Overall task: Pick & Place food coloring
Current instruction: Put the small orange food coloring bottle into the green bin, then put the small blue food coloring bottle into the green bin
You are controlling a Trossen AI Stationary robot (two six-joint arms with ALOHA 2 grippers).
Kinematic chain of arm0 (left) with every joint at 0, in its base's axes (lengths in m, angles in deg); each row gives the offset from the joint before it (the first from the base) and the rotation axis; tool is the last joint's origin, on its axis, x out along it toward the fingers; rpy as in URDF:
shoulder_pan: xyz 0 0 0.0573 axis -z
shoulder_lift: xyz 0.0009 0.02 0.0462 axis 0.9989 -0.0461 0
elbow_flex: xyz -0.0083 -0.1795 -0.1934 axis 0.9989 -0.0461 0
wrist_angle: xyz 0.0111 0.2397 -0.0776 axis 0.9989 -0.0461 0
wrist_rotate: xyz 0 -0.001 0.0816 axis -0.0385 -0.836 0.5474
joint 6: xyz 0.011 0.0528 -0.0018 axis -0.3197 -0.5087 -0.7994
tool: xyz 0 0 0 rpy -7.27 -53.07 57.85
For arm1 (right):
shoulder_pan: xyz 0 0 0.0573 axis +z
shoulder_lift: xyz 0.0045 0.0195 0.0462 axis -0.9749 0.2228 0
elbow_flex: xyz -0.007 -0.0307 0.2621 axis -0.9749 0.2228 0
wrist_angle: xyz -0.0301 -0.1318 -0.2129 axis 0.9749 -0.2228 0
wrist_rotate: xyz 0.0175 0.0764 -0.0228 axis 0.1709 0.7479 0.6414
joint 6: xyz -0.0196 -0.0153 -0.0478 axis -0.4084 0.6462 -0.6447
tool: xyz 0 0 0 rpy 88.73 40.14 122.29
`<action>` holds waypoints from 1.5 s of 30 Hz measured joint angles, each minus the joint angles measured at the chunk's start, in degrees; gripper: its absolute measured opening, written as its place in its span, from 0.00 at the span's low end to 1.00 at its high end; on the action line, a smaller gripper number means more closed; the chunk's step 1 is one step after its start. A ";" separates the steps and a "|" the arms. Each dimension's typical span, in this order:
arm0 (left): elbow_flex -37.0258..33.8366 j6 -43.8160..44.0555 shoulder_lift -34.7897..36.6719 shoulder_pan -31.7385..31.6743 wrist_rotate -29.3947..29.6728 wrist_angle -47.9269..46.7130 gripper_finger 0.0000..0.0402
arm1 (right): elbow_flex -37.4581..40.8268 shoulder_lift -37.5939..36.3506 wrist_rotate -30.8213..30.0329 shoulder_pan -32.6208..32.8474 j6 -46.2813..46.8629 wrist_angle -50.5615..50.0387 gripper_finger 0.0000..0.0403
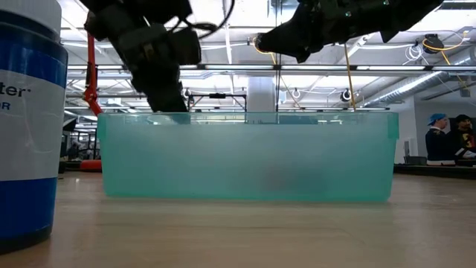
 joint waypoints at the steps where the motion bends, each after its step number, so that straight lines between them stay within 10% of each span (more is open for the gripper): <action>1: 0.00 0.42 -1.05 0.07 0.08 0.09 0.12 | 0.00 0.00 0.00 0.01 0.00 0.11 0.26; 14: 0.26 2.82 -10.00 0.49 -0.36 3.43 0.13 | 0.00 0.02 0.00 0.01 0.00 0.27 0.26; 19: -0.02 2.49 -8.83 0.49 -1.74 4.55 0.28 | 0.00 0.02 0.00 0.02 0.00 0.25 0.27; 30: 1.71 -1.75 4.97 -0.30 -2.50 -2.14 0.44 | 0.02 0.02 -0.02 0.02 0.02 -2.08 0.27; 37: 2.28 5.80 15.59 -3.82 16.00 -28.33 0.44 | 0.08 -0.90 -3.69 0.02 -3.53 -9.03 0.26; 45: -2.99 2.48 17.28 -11.68 11.10 -25.41 0.45 | 6.41 -12.39 -7.03 -1.21 -6.17 -11.57 0.26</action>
